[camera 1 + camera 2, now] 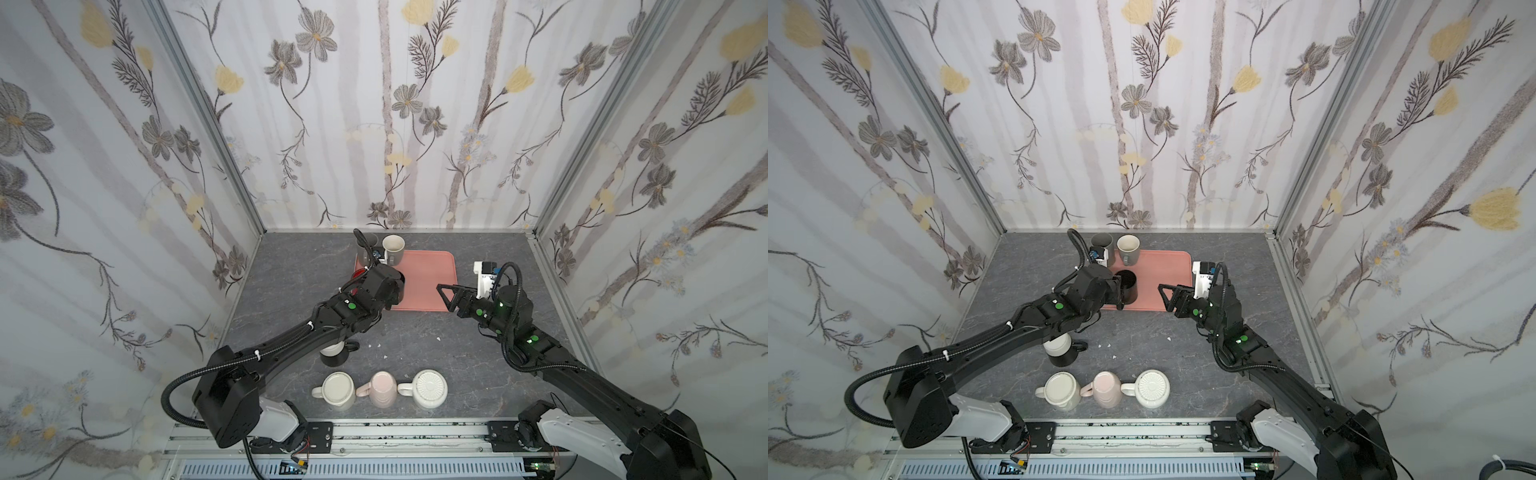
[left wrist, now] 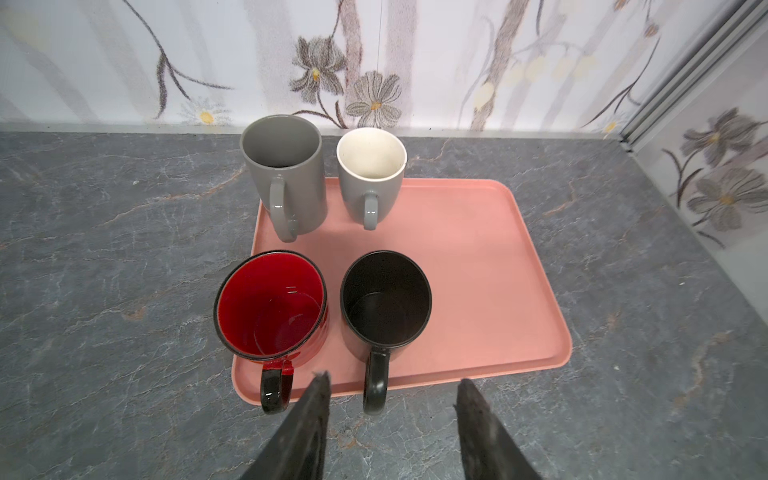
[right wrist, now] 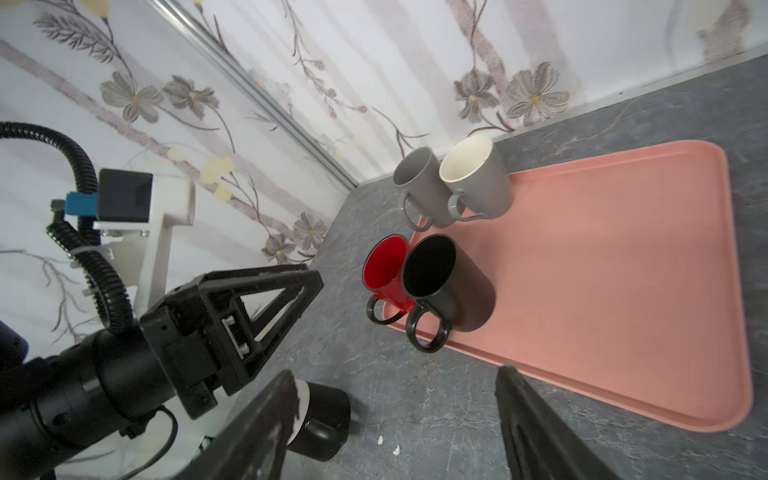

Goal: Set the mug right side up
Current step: 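Set the black mug upright on the tray beside the red mug with the left gripper, then move the right gripper down and grasp the white-bottomed black mug while the left withdraws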

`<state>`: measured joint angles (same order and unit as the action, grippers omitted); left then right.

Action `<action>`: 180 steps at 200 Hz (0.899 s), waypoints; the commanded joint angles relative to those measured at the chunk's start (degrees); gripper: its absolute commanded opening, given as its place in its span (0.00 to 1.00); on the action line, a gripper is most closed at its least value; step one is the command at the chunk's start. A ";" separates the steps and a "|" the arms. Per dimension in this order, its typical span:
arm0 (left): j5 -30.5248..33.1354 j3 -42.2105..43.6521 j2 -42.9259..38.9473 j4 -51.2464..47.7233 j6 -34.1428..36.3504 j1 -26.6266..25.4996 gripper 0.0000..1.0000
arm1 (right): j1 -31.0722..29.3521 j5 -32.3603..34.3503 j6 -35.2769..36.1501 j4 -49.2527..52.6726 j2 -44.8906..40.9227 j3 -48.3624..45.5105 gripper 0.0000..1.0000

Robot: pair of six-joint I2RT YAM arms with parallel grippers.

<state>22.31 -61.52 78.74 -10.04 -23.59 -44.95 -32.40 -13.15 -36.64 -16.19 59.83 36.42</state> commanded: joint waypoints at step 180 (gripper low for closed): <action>-8.68 17.38 -23.74 1.38 -11.74 23.83 1.00 | -27.10 -4.36 36.37 19.20 46.56 34.37 0.57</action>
<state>13.82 -44.62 55.75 -9.65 -34.37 -21.78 -59.51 -19.16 -5.56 0.62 104.38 69.56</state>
